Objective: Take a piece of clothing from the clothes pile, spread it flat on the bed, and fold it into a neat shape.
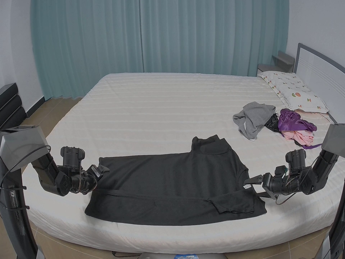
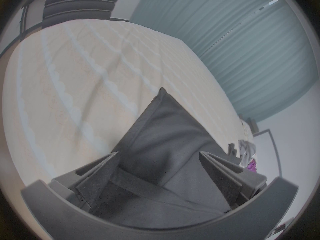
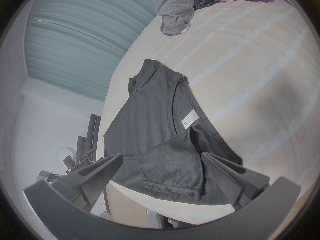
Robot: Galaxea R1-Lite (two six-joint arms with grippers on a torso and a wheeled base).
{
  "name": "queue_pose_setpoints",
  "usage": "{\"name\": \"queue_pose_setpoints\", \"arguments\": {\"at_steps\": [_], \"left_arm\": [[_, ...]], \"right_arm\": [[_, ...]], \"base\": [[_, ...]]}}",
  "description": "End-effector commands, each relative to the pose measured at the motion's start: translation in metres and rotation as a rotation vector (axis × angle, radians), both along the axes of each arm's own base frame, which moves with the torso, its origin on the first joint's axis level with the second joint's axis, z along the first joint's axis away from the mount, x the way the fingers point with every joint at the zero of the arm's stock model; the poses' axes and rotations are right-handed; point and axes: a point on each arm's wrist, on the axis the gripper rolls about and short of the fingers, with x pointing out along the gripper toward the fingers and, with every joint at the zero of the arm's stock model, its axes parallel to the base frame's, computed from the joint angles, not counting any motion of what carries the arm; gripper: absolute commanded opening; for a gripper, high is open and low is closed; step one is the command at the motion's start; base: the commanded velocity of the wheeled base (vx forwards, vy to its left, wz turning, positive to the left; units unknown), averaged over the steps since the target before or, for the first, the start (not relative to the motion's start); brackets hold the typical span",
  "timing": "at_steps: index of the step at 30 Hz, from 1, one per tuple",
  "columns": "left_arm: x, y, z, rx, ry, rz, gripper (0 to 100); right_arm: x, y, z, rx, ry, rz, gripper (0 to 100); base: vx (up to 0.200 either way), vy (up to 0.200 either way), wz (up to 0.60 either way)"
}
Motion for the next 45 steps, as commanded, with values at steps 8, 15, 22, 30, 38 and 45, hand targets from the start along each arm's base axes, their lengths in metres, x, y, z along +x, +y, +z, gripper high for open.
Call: {"name": "queue_pose_setpoints", "arguments": {"at_steps": [8, 15, 22, 30, 38, 45], "left_arm": [[-0.012, 0.007, -0.004, 0.047, 0.104, -0.028, 100], [-0.008, 0.004, -0.004, 0.056, 0.102, -0.031, 100], [-0.008, 0.001, -0.007, 0.069, 0.125, -0.031, 0], [-0.008, 0.002, -0.004, 0.07, 0.121, -0.029, 0], [-0.008, 0.002, -0.004, 0.07, 0.122, -0.029, 0], [-0.009, 0.001, -0.005, 0.071, 0.125, -0.03, 0]], "right_arm": [[0.0, 0.0, 0.0, -0.002, -0.003, 0.001, 100], [0.002, 0.002, 0.0, -0.004, -0.006, 0.003, 100], [0.004, 0.013, -0.002, -0.048, -0.01, 0.0, 100], [0.016, 0.021, -0.008, -0.146, -0.03, -0.051, 100], [0.018, 0.019, -0.021, -0.193, -0.123, 0.046, 100], [0.019, 0.016, -0.034, -0.233, -0.169, 0.11, 100]], "base": [[0.0, 0.0, 0.0], [0.0, 0.0, 0.0], [0.0, 0.0, 0.0], [0.0, 0.0, 0.0], [0.0, 0.0, 0.0], [0.0, 0.0, 0.0]]}}
